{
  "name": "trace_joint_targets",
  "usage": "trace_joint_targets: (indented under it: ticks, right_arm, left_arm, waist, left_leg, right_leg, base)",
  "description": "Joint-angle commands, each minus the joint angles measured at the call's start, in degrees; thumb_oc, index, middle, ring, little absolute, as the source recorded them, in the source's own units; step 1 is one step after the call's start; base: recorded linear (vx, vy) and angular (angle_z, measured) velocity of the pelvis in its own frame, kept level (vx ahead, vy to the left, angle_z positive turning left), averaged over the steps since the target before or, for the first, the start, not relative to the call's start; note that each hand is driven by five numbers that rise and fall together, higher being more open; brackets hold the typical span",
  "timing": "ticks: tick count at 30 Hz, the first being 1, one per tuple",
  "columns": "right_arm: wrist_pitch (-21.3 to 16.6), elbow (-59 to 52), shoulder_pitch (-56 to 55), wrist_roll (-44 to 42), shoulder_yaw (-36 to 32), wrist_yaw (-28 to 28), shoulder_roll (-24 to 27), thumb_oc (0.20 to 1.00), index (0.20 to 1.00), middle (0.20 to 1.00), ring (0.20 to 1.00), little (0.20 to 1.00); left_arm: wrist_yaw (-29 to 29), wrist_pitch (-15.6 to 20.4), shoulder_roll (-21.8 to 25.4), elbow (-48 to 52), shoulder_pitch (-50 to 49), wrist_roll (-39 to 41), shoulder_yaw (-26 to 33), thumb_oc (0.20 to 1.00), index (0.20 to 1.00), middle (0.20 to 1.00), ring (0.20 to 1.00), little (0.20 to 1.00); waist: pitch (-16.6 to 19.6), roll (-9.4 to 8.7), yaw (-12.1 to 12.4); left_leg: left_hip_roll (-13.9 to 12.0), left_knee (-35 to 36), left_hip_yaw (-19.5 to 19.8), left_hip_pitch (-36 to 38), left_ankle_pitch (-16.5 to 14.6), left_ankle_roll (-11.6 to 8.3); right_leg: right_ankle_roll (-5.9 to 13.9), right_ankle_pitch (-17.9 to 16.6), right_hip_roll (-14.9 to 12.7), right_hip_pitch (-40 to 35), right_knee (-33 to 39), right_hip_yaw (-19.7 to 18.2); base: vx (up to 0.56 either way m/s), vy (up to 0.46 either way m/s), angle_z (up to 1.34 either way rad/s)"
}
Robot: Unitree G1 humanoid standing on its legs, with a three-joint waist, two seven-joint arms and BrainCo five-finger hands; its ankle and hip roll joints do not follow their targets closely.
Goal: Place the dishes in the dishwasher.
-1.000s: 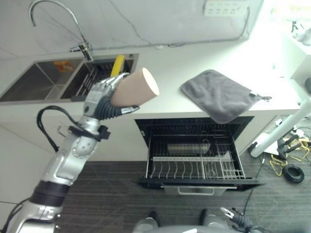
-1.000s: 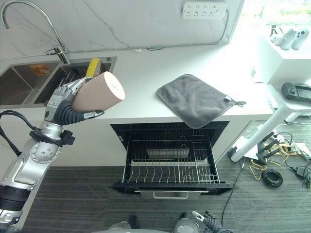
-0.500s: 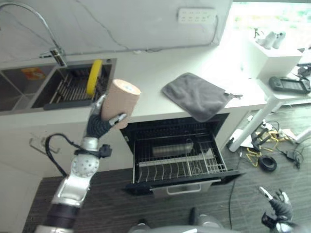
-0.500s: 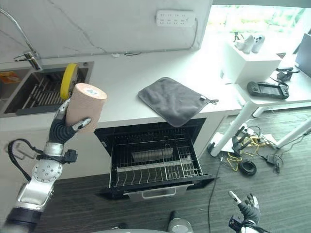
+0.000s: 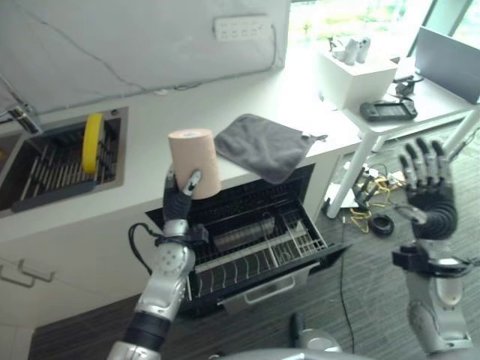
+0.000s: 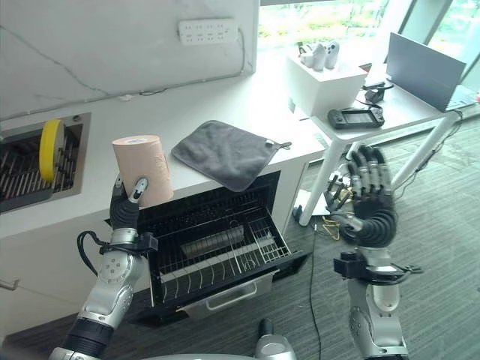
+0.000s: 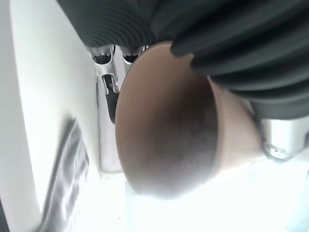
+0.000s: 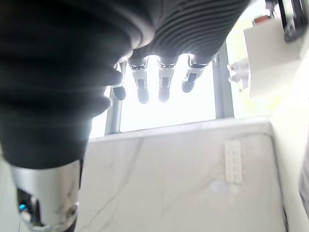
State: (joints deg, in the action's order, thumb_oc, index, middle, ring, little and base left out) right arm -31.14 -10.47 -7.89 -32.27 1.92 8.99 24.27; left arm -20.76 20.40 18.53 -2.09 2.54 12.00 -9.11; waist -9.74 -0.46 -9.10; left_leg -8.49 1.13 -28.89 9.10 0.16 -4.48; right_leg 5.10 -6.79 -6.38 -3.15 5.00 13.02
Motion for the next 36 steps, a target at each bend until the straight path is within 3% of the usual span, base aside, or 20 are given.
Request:
trace_joint_targets:
  ticks: [1,8,21,24,36]
  right_arm:
    - [2.68,-1.95,2.54,-2.51,-0.64,5.87,0.89,1.0,1.0,1.0,1.0,1.0]
    - [9.48,-2.78,7.19,-2.83,6.07,5.27,0.73,1.0,1.0,1.0,1.0,1.0]
    - [15.18,-3.99,13.09,-2.41,13.56,3.15,-0.86,1.0,1.0,1.0,1.0,1.0]
    - [15.47,-3.94,15.52,1.35,16.18,-0.7,-1.03,1.0,1.0,1.0,1.0,1.0]
    - [16.39,-3.23,22.42,3.3,20.37,-6.75,-2.44,1.0,1.0,1.0,1.0,1.0]
  left_arm:
    - [-2.98,6.41,4.83,2.38,3.04,-8.75,0.35,0.2,0.2,0.2,0.2,0.2]
    - [-5.54,8.91,7.94,4.1,3.09,-18.97,-1.78,0.2,0.2,0.2,0.2,0.2]
    - [-6.58,11.83,9.97,6.46,3.48,-27.63,-6.27,0.2,0.2,0.2,0.2,0.2]
    - [-5.49,11.2,9.96,6.7,4.9,-27.42,-8.57,0.2,0.2,0.2,0.2,0.2]
    - [-3.21,11.29,9.25,7.61,8.32,-26.98,-13.56,0.2,0.2,0.2,0.2,0.2]
  waist:
    - [0.01,-0.94,1.54]
    - [0.69,-0.76,4.46]
    - [1.69,-0.41,7.71]
    - [1.7,-0.18,8.3]
    - [1.88,0.29,9.36]
  left_leg:
    - [-2.77,-6.03,5.62,-1.79,-2.4,-0.37]
    - [-2.52,-5.29,7.84,-1.81,-2.05,-0.92]
    - [-2.17,-2.99,10.02,-1.08,-1.24,-1.56]
    - [-2.02,-3.01,10.56,-0.99,-1.41,-1.58]
    - [-1.93,-2.74,11.26,-0.5,-1.55,-1.71]
  right_leg:
    - [4.01,6.4,-4.81,-2.44,-6.28,3.39]
    - [3.76,6.99,-5.24,-4.0,-5.9,6.01]
    - [3.56,7.59,-5.26,-5.51,-5.45,7.87]
    - [3.48,7.77,-5.33,-5.84,-5.53,7.88]
    - [3.01,8.26,-5.21,-6.68,-5.63,8.21]
  base:
    - [0.0,0.004,0.09]
    - [0.03,0.005,0.24]
    - [0.02,-0.002,0.14]
    - [0.04,0.001,0.13]
    - [0.0,-0.003,0.03]
